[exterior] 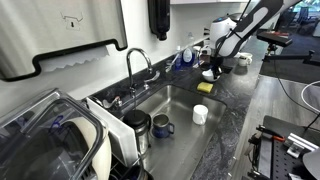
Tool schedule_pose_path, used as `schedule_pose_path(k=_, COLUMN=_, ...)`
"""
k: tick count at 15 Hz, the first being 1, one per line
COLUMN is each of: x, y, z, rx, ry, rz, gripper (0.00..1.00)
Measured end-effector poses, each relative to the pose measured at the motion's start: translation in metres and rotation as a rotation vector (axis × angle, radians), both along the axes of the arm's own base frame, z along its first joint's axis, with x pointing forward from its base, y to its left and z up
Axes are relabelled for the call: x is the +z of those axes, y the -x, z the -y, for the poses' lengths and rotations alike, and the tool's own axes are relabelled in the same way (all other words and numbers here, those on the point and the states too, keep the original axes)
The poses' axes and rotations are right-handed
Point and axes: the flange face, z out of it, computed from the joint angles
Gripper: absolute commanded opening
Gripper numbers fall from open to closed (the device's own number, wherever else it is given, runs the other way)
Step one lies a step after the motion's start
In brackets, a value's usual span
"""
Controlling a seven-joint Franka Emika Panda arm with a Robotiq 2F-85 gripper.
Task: Place the white bowl next to the kitchen sponge
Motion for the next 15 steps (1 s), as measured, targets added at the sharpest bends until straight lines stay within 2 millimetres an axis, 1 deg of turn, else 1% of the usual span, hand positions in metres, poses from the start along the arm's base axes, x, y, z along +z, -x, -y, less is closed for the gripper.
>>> schedule_pose_path(k=3, x=0.003, y=-0.004, z=0.000, rx=-0.001, ry=0.006, rz=0.010, gripper=0.60)
schedule_pose_path(k=8, x=0.012, y=-0.012, z=-0.002, rx=0.007, ry=0.013, rz=0.031, gripper=0.96)
schedule_pose_path(k=9, x=0.016, y=-0.014, z=-0.003, rx=0.013, ry=0.015, rz=0.040, gripper=0.99)
schedule_pose_path(k=11, x=0.027, y=-0.019, z=-0.008, rx=0.040, ry=0.013, rz=0.072, gripper=1.00)
schedule_pose_path(k=15, x=0.062, y=-0.031, z=-0.031, rx=0.092, ry=-0.070, rz=0.158, gripper=1.00)
